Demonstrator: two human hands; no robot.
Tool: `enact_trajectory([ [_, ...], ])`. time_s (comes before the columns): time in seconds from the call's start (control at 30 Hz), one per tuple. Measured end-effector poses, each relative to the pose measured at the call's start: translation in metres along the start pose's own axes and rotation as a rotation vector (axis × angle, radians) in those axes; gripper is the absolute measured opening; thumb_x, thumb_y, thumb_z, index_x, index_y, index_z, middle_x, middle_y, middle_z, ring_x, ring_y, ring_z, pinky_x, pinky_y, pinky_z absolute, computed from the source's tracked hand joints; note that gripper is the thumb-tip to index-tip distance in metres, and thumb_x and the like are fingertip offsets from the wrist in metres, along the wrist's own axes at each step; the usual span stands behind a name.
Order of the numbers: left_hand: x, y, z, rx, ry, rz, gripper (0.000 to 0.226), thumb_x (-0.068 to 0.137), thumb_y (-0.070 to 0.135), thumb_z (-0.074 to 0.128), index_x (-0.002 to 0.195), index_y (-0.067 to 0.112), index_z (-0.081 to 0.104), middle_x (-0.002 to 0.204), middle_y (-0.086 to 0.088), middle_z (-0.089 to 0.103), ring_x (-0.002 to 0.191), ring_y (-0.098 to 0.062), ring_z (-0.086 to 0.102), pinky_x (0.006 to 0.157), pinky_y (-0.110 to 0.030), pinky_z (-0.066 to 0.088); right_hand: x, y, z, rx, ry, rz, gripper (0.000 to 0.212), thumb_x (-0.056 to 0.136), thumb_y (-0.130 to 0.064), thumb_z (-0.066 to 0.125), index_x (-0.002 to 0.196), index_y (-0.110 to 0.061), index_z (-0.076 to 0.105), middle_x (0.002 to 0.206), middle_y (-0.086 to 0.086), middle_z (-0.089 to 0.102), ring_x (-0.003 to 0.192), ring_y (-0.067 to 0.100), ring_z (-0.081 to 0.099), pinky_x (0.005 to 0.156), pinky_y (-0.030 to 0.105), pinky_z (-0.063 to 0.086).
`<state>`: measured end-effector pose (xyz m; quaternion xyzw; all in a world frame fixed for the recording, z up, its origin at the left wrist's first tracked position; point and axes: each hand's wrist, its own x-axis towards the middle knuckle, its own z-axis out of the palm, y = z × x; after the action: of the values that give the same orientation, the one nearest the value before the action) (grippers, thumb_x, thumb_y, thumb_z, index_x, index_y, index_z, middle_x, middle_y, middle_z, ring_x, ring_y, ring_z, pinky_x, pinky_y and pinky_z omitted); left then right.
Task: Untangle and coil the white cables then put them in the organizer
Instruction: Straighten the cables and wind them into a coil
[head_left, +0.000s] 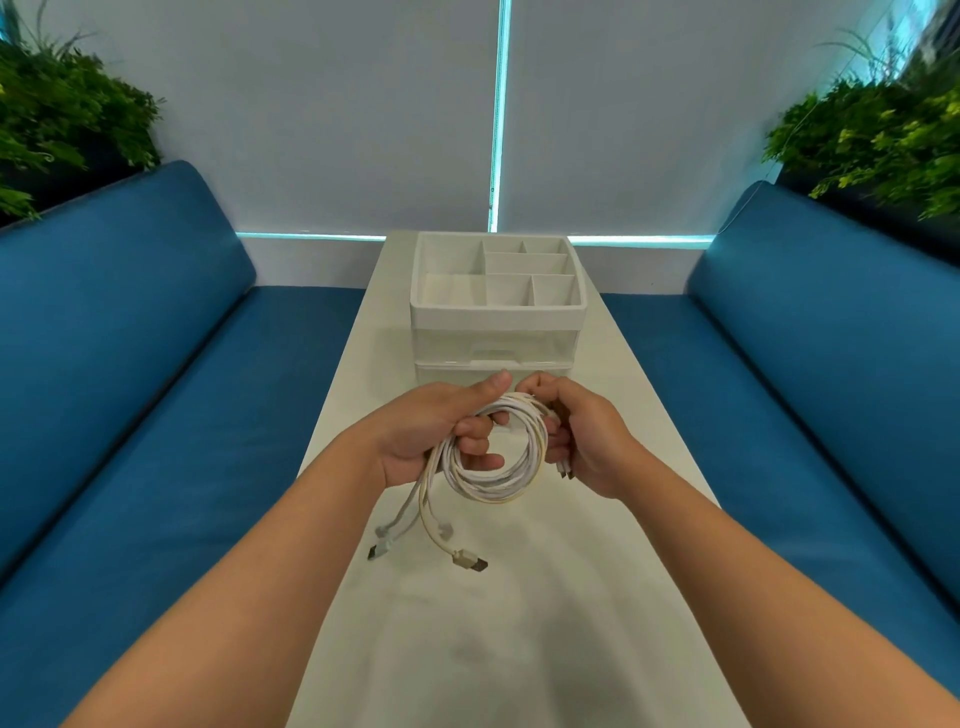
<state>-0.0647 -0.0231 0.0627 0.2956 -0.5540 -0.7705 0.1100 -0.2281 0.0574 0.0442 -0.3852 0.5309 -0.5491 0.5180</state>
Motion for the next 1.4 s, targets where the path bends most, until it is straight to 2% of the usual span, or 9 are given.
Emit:
enact_trajectory([
  [0.1, 0.001, 0.0, 0.003, 0.016, -0.007, -0.007, 0.042, 0.087, 0.048, 0.062, 0.085, 0.006, 0.057, 0.05, 0.005, 0.028, 0.044, -0.008, 0.033, 0.089, -0.041, 0.056, -0.001, 0.001, -0.005, -0.006, -0.001, 0.01, 0.027, 0.092, -0.012, 0.032, 0.078, -0.01, 0.055, 0.05, -0.002, 0.03, 0.049, 0.012, 0.018, 0.049, 0.029, 0.012],
  [0.27, 0.003, 0.001, 0.007, 0.132, 0.057, -0.039, 0.042, 0.091, 0.049, 0.06, 0.077, 0.01, 0.055, 0.052, 0.005, 0.023, 0.043, -0.008, 0.021, 0.057, -0.025, 0.043, -0.004, 0.005, -0.012, -0.457, 0.049, -0.057, 0.032, 0.093, -0.012, 0.035, 0.087, 0.01, 0.057, 0.053, -0.002, 0.039, 0.048, 0.01, 0.029, 0.046, 0.023, 0.027],
  [0.47, 0.0, 0.006, 0.013, 0.326, 0.057, -0.102, 0.047, 0.092, 0.052, 0.059, 0.091, 0.005, 0.06, 0.055, 0.004, 0.024, 0.048, -0.01, 0.019, 0.047, -0.021, 0.037, -0.004, -0.026, -0.009, -0.693, -0.171, -0.06, 0.035, 0.093, -0.027, 0.042, 0.099, -0.006, 0.069, 0.096, 0.008, 0.071, 0.088, 0.012, 0.063, 0.087, 0.027, 0.046],
  [0.6, 0.002, 0.01, 0.015, 0.32, 0.014, -0.121, 0.045, 0.097, 0.048, 0.052, 0.104, 0.004, 0.061, 0.053, 0.005, 0.025, 0.047, -0.008, 0.02, 0.046, -0.02, 0.038, -0.005, -0.041, 0.007, -1.066, -0.354, -0.008, 0.015, 0.082, -0.016, 0.064, 0.092, -0.006, 0.059, 0.075, 0.003, 0.059, 0.066, 0.016, 0.054, 0.061, 0.031, 0.044],
  [0.8, 0.002, 0.006, 0.001, 0.283, 0.025, -0.079, 0.051, 0.091, 0.054, 0.058, 0.101, 0.004, 0.063, 0.056, 0.001, 0.038, 0.049, -0.01, 0.035, 0.055, -0.024, 0.05, -0.004, -0.019, 0.004, -0.69, -0.352, 0.055, 0.013, 0.098, -0.011, 0.05, 0.104, -0.018, 0.059, 0.075, 0.005, 0.057, 0.067, 0.015, 0.054, 0.059, 0.026, 0.043],
  [0.9, 0.002, -0.001, -0.012, 0.35, 0.032, -0.026, 0.051, 0.089, 0.046, 0.064, 0.108, -0.001, 0.063, 0.072, -0.003, 0.058, 0.061, -0.013, 0.058, 0.074, -0.032, 0.059, -0.001, -0.001, -0.001, -0.645, -0.229, 0.03, 0.016, 0.101, -0.016, 0.045, 0.106, -0.012, 0.06, 0.074, 0.004, 0.053, 0.07, 0.018, 0.055, 0.062, 0.033, 0.042],
  [1.0, 0.0, -0.006, -0.026, 0.425, 0.048, 0.009, 0.035, 0.09, 0.034, 0.067, 0.114, 0.008, 0.065, 0.093, -0.005, 0.068, 0.08, -0.012, 0.067, 0.075, -0.028, 0.058, 0.001, 0.01, -0.004, -0.615, -0.064, 0.012, 0.017, 0.101, -0.019, 0.045, 0.105, -0.009, 0.058, 0.073, 0.0, 0.05, 0.063, 0.013, 0.053, 0.064, 0.039, 0.045],
  [1.2, -0.005, -0.006, -0.032, 0.719, 0.18, 0.068, 0.026, 0.093, 0.045, 0.06, 0.101, 0.025, 0.075, 0.081, 0.01, 0.071, 0.07, -0.006, 0.06, 0.063, -0.022, 0.044, 0.0, 0.022, 0.003, -0.581, 0.004, 0.053, 0.013, 0.1, -0.021, 0.045, 0.093, -0.014, 0.052, 0.074, 0.001, 0.051, 0.066, 0.015, 0.055, 0.055, 0.024, 0.043],
  [1.4, -0.009, 0.001, -0.041, 0.706, 0.209, 0.114, 0.023, 0.092, 0.04, 0.063, 0.097, 0.022, 0.077, 0.067, 0.008, 0.059, 0.064, -0.011, 0.043, 0.064, -0.023, 0.042, -0.003, 0.024, -0.002, -0.508, -0.037, 0.095, 0.012, 0.097, -0.02, 0.051, 0.085, -0.018, 0.054, 0.068, -0.001, 0.051, 0.072, 0.016, 0.057, 0.048, 0.015, 0.036],
])
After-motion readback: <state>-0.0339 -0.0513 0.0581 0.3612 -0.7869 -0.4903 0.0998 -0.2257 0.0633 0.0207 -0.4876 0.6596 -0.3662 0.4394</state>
